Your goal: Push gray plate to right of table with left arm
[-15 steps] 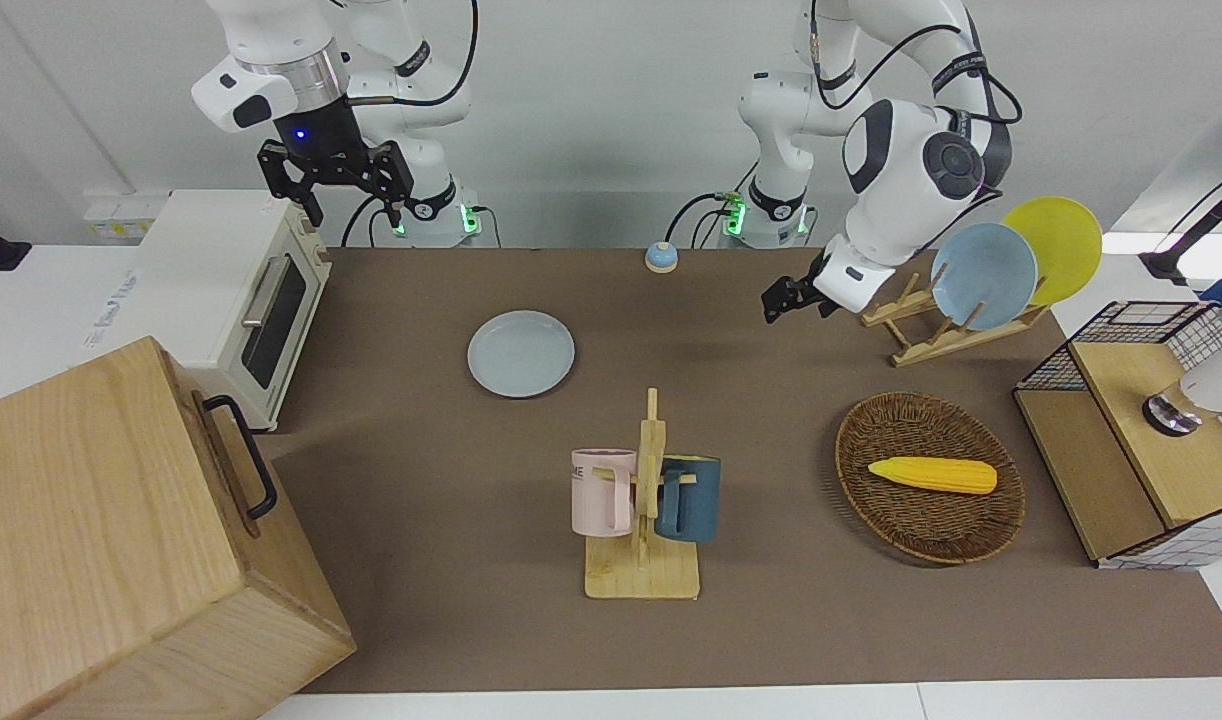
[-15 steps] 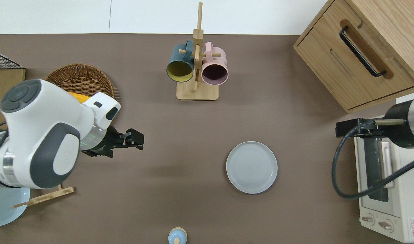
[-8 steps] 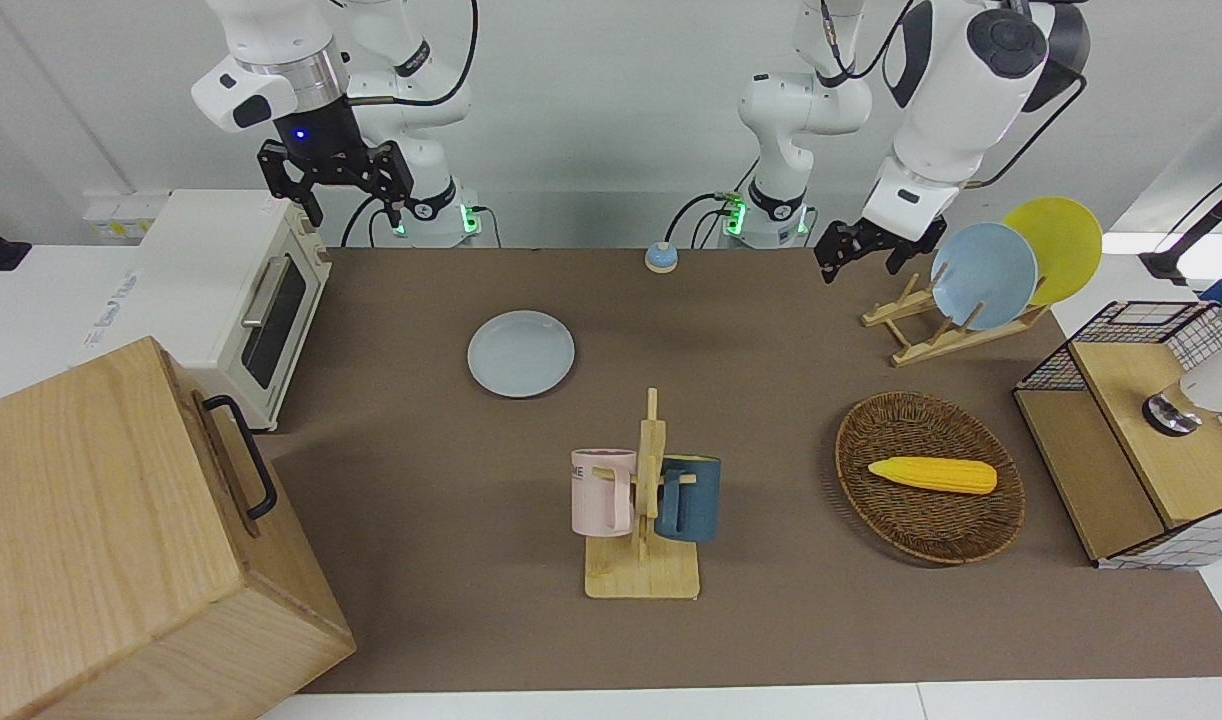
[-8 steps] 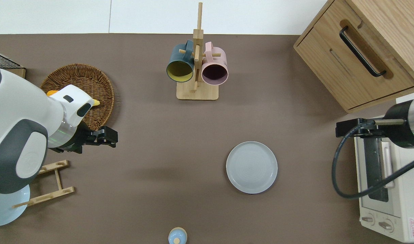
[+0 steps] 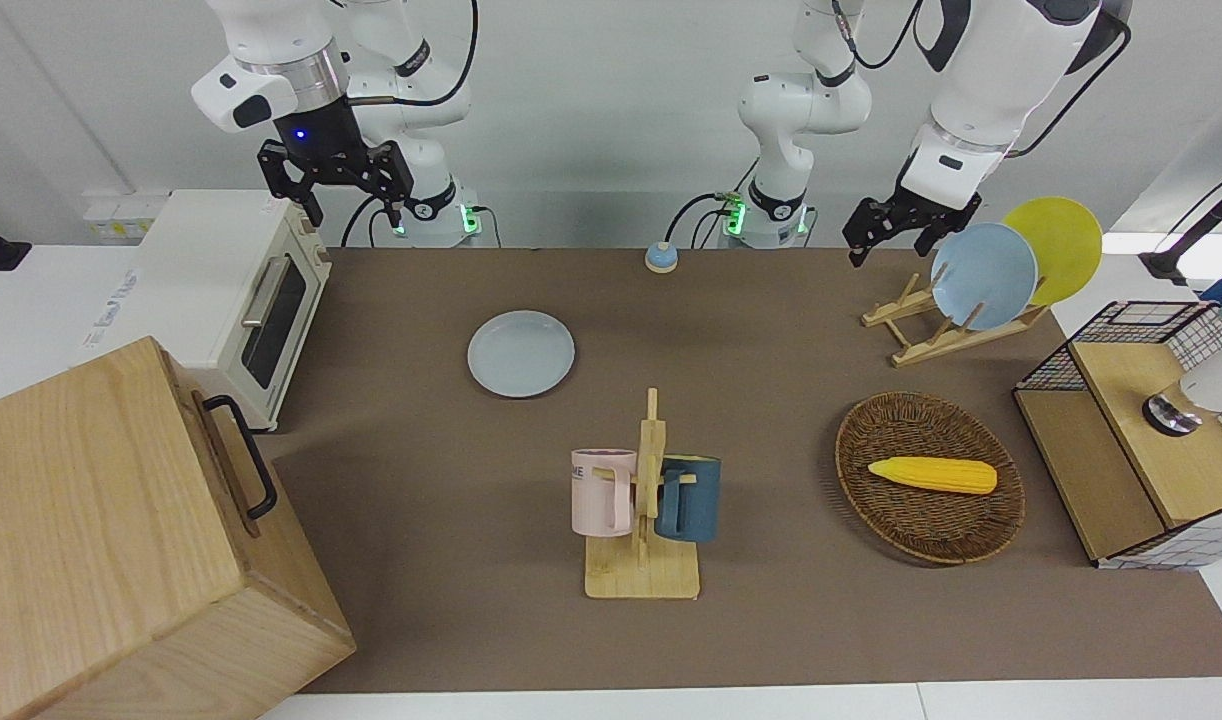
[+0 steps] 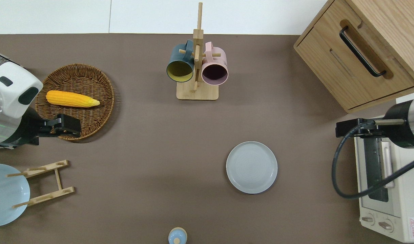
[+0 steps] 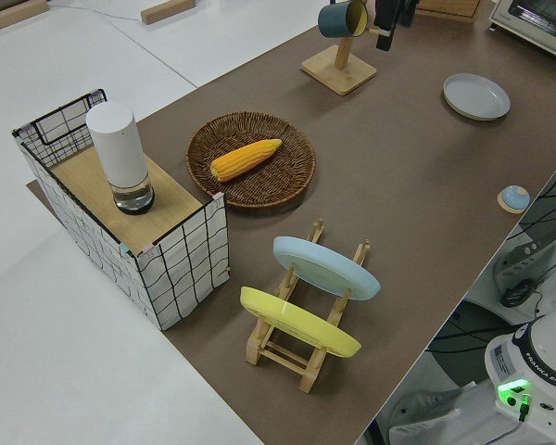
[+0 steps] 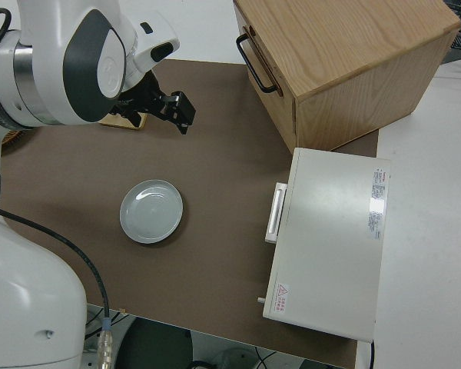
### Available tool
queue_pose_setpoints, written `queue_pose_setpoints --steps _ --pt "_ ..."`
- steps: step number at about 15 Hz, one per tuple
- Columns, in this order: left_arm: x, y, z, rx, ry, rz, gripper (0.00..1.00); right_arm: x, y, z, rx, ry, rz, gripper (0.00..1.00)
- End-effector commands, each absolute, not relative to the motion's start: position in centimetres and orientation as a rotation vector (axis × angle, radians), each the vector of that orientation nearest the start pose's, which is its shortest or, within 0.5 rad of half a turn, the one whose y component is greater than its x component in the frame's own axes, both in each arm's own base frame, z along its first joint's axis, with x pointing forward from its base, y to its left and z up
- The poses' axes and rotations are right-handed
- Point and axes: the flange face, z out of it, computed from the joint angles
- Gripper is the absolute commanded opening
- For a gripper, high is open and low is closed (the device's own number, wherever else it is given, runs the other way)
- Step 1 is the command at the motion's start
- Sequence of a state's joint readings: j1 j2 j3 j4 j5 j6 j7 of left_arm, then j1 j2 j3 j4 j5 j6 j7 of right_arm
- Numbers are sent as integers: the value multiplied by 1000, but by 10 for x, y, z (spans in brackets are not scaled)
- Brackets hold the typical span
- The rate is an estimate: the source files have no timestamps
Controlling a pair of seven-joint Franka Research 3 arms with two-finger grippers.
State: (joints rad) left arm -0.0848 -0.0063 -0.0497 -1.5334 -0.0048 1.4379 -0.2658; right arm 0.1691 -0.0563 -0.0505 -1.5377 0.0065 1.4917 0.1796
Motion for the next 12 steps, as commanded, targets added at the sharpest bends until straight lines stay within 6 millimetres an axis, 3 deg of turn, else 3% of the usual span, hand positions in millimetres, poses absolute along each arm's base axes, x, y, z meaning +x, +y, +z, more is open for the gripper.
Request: queue_pose_setpoints --steps 1,12 --pt "532 -69 643 -3086 -216 146 991 526 63 664 -3131 88 -3 996" --pt "532 -67 645 -3090 -232 153 991 526 63 664 -3131 88 -3 996"
